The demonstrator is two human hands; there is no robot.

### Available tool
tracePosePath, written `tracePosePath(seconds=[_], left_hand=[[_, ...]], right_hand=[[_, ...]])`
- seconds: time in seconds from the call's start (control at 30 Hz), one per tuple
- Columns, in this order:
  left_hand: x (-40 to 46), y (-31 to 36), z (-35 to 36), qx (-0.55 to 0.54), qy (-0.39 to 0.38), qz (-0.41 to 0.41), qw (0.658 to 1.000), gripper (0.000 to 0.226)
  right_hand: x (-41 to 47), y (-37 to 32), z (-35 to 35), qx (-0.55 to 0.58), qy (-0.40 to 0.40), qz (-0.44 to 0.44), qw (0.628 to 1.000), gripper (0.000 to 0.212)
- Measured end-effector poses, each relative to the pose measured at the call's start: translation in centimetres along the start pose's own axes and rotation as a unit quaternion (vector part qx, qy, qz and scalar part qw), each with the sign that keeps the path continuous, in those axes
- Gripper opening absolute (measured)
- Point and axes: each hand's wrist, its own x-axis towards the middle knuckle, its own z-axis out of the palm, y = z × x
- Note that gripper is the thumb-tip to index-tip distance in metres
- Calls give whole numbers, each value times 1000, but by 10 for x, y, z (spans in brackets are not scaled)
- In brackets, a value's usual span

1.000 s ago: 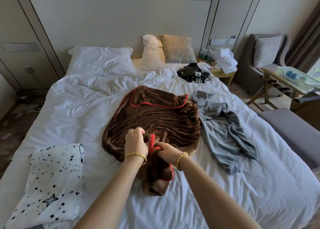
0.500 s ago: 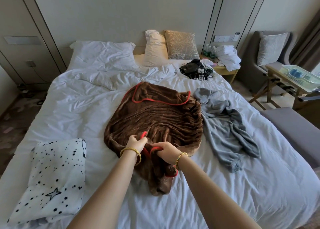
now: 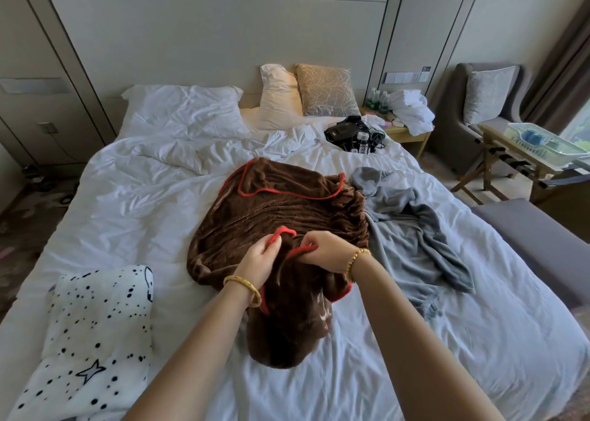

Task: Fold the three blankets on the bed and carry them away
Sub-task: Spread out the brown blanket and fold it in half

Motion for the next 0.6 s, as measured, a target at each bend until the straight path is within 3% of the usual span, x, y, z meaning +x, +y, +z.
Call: tracePosePath(seconds=[0.13, 0.23, 0.33, 0.43, 0.5, 0.6], left_hand=[[-6, -5, 17, -115, -73, -6, 991, 22], [-7, -8, 19, -48, -104, -28, 993, 21], [-3, -14, 20, -81, -59, -83, 991, 14], [-1, -18, 24, -161, 26, -138, 977, 28], [0, -21, 25, -161, 43, -149, 975, 36], [-3, -24, 25, -139, 10, -148, 979, 38]], right_hand=[[4, -4, -7, -11, 46, 8, 999, 28], [5, -4, -1, -52, 79, 33, 995, 15], [3, 1, 16, -10, 139, 83, 987, 36], [-4, 1, 34, 50, 256, 113, 959, 23], [-6, -1, 42, 82, 219, 116, 965, 18], [-7, -5, 49, 173, 108, 128, 971, 34]])
